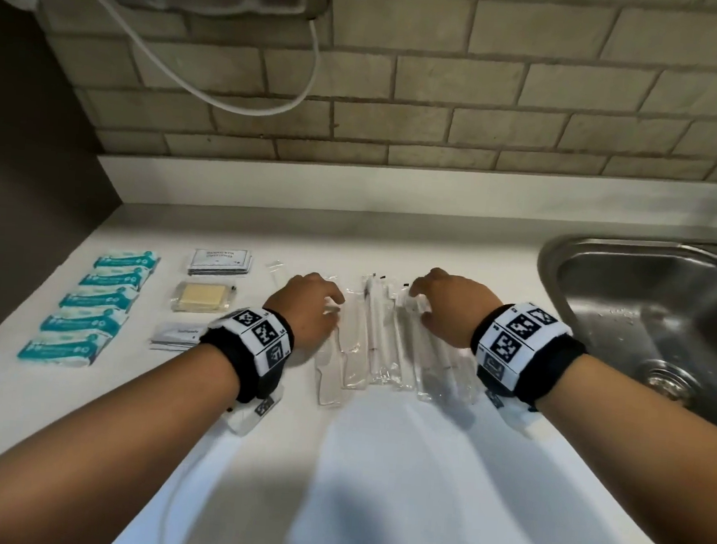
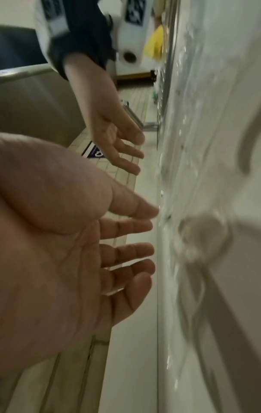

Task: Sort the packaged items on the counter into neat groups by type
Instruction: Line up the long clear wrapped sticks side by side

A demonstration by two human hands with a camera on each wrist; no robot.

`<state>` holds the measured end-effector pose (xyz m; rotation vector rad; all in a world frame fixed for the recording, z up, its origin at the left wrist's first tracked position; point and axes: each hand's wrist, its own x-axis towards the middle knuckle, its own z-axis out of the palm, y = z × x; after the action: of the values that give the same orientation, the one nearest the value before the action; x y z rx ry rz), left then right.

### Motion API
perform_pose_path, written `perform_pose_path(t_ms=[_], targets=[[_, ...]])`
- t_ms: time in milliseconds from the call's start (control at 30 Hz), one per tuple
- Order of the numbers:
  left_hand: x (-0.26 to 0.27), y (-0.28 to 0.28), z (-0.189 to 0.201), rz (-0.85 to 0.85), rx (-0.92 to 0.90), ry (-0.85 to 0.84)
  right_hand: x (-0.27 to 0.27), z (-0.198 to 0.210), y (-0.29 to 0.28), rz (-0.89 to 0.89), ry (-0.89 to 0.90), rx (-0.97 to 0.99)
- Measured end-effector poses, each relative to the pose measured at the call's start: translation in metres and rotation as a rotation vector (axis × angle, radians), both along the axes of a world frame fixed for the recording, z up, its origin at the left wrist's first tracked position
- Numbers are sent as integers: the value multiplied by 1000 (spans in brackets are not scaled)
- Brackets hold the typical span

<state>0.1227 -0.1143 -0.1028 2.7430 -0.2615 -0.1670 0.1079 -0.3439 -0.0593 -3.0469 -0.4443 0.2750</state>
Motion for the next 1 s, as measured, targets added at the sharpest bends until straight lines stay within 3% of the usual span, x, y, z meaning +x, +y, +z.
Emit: perform_pose_path(t_ms=[167,267,500,733,933,1000], targets=[[1,32,10,56,341,47,-17,-1,74,289,41,-2],[-4,41,8,8,425,42,-28,-19,109,375,10,-107],[-13,59,10,-103,388,56,-17,-13,113,282,56,-207],[-22,66,10,-176,400,53,-12,-22,126,254,114,-158],[-17,60,15,-226,269,-6,-8,-19,129,146,139,-104],[-16,54,15,-301,326,29,-6,-13,126,123,114,-96]])
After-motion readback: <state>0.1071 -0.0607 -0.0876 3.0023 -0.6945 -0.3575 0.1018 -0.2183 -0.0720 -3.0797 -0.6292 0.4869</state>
